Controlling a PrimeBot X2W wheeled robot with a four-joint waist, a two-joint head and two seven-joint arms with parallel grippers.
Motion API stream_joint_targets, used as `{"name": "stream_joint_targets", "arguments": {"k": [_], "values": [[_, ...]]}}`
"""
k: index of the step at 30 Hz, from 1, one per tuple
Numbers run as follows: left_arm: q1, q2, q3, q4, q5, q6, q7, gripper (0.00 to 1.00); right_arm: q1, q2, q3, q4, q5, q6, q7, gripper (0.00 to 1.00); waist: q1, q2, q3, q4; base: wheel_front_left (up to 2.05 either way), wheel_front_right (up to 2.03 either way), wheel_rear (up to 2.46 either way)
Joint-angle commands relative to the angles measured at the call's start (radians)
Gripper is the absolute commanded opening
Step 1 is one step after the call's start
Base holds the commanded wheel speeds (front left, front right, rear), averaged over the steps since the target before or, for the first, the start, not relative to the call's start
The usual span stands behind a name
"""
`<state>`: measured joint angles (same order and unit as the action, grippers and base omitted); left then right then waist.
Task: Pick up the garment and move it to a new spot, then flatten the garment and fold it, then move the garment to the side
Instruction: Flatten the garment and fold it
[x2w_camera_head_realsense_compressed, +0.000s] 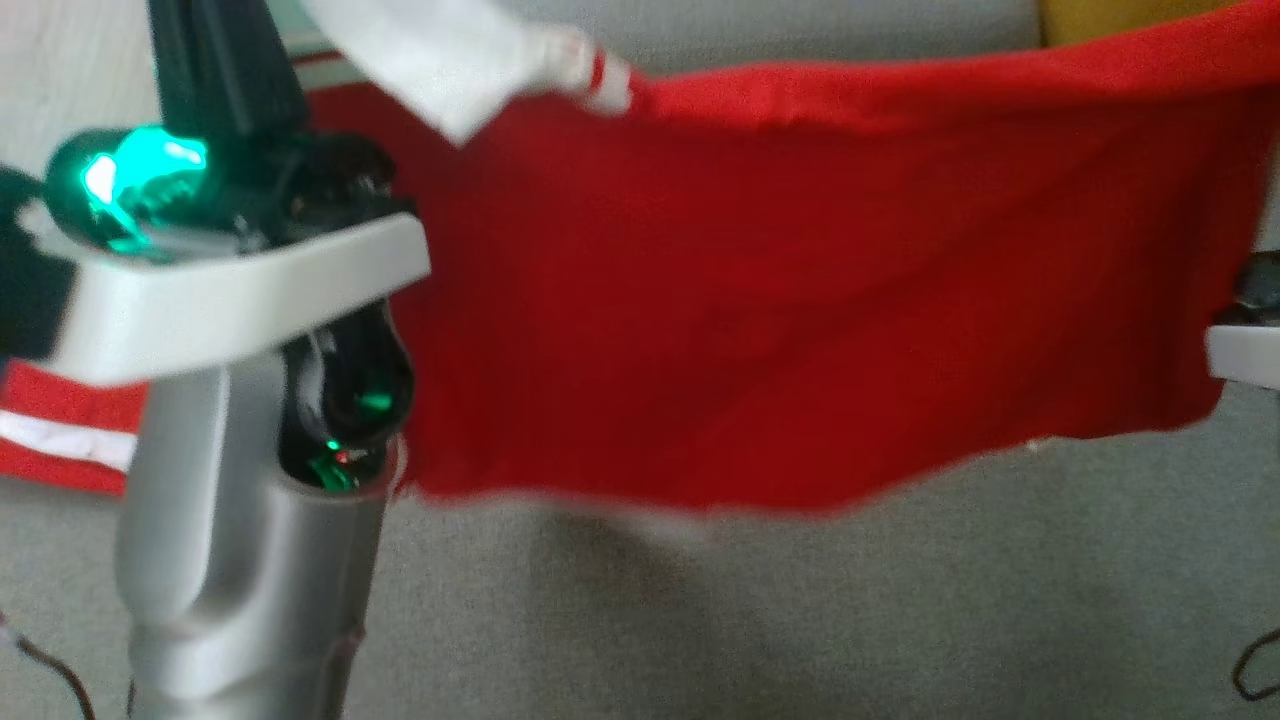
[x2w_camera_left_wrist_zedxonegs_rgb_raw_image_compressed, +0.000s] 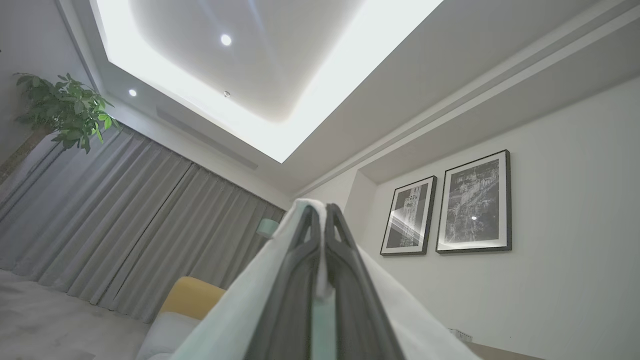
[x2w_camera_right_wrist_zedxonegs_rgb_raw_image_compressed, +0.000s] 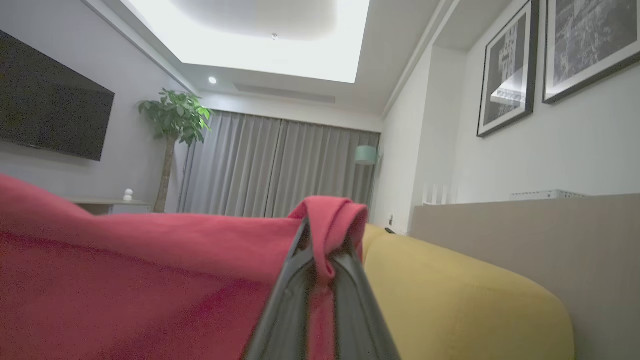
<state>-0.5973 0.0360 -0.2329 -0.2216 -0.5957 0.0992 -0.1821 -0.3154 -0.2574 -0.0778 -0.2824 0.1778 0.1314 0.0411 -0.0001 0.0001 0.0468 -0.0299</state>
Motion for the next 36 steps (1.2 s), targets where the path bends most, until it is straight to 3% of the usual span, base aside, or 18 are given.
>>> {"name": "stream_joint_targets", "arguments": {"k": [1,5,7,9,13,15,22,28,36], "values": [[-0.081,0.018,0.035,-0.043,-0.012,0.014,0.04,0.0,-0.028,-0.003,-0.004,-0.059,0.014,-0.001,0.033,0.0,0.0001,-0.0001,0.031,0.009,0.0,0.0,0.0],[-0.156,0.055,0.041,-0.011,0.003,0.033,0.117,0.0,-0.056,-0.004,-0.02,-0.077,0.021,-0.001,0.102,0.0,0.0001,-0.0001,0.088,0.012,0.0,0.0,0.0],[-0.218,0.058,0.055,0.05,-0.021,0.038,0.159,0.0,-0.109,-0.003,-0.014,-0.056,0.042,-0.001,0.132,0.0,0.0001,-0.0001,0.142,0.009,0.0,0.0,0.0],[-0.298,0.098,0.063,0.142,0.002,0.027,0.178,0.0,-0.19,-0.003,0.004,0.003,0.071,-0.001,0.156,0.0,0.0001,-0.0001,0.198,0.002,0.0,0.0,0.0],[-0.547,0.162,0.07,0.432,0.049,-0.03,0.147,0.0,-0.483,-0.017,0.092,0.272,0.11,-0.001,0.153,0.0,0.0001,-0.0001,0.313,-0.012,0.0,0.0,0.0],[-0.654,0.175,0.083,0.546,0.066,-0.037,0.107,0.0,-0.618,-0.017,0.129,0.398,0.111,-0.001,0.124,0.0,0.0001,-0.0001,0.342,-0.012,0.0,0.0,0.0],[-0.906,0.169,0.104,0.806,0.094,-0.062,-0.041,0.0,-0.977,-0.032,0.2,0.752,0.035,-0.001,-0.107,0.0,0.0001,-0.0001,0.375,0.017,0.0,0.0,0.0],[-0.861,0.139,0.056,0.925,0.121,-0.127,-0.071,0.0,-0.963,-0.046,0.232,0.972,0.043,-0.001,-0.219,0.0,0.0001,-0.0001,0.362,0.052,0.0,0.0,0.0],[-0.573,0.122,-0.043,1.016,0.176,-0.173,-0.077,0.0,-0.733,-0.11,0.391,1.172,0.138,-0.001,-0.159,0.0,0.0001,-0.0001,0.31,0.096,0.0,0.0,0.0]]}}
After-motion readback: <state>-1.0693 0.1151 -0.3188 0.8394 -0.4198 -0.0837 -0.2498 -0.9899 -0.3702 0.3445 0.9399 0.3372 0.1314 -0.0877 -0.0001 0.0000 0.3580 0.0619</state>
